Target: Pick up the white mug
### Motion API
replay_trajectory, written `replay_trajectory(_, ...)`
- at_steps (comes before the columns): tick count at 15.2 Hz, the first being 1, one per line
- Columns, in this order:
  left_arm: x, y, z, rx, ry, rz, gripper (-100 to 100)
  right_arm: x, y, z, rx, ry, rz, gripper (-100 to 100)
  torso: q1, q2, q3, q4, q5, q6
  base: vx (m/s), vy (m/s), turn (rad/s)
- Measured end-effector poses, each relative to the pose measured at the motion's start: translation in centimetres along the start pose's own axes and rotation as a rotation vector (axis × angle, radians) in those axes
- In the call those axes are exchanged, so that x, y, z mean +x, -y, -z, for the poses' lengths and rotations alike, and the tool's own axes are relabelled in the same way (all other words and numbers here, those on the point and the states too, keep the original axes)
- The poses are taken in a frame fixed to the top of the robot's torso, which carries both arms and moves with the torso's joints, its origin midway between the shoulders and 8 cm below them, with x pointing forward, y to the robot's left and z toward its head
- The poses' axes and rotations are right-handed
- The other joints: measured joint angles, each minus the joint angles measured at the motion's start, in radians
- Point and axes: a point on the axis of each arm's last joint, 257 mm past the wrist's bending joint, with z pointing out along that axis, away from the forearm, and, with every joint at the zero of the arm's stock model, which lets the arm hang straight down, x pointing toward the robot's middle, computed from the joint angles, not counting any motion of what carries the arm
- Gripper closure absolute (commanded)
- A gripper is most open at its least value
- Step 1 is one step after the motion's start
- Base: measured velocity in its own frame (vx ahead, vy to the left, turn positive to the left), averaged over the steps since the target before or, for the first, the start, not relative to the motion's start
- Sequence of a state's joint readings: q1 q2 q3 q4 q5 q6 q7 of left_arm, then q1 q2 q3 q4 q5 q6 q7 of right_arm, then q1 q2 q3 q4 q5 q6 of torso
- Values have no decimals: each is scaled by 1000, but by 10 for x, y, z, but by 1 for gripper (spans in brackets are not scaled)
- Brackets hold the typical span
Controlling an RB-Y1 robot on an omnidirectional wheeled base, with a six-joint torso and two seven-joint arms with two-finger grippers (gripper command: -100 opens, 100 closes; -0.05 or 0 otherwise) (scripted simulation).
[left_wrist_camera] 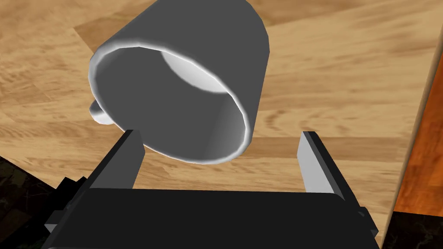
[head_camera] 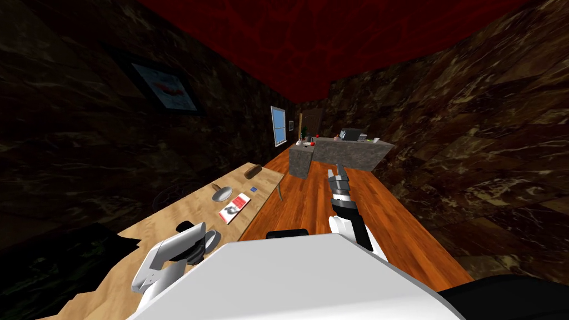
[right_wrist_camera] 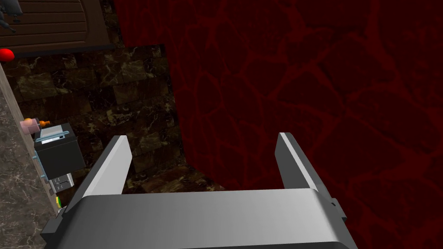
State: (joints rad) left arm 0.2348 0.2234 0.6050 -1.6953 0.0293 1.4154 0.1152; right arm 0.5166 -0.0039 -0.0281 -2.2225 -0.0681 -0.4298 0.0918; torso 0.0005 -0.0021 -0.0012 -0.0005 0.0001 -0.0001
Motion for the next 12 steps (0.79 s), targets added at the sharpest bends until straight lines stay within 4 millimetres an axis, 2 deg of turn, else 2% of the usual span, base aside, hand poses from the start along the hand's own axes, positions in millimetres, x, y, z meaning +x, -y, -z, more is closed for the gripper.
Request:
replay_trajectory(9,-4,-41,-3,-170,-3,59,-100,0,0,0,0,0,0,0,0,0,0,0,0,0,20,13,-59)
replay_trajectory(12,-1,-45,-8,-177,-4,58,-100,0,0,0,0,0,0,0,0,1,1,0,0,0,3,15,32)
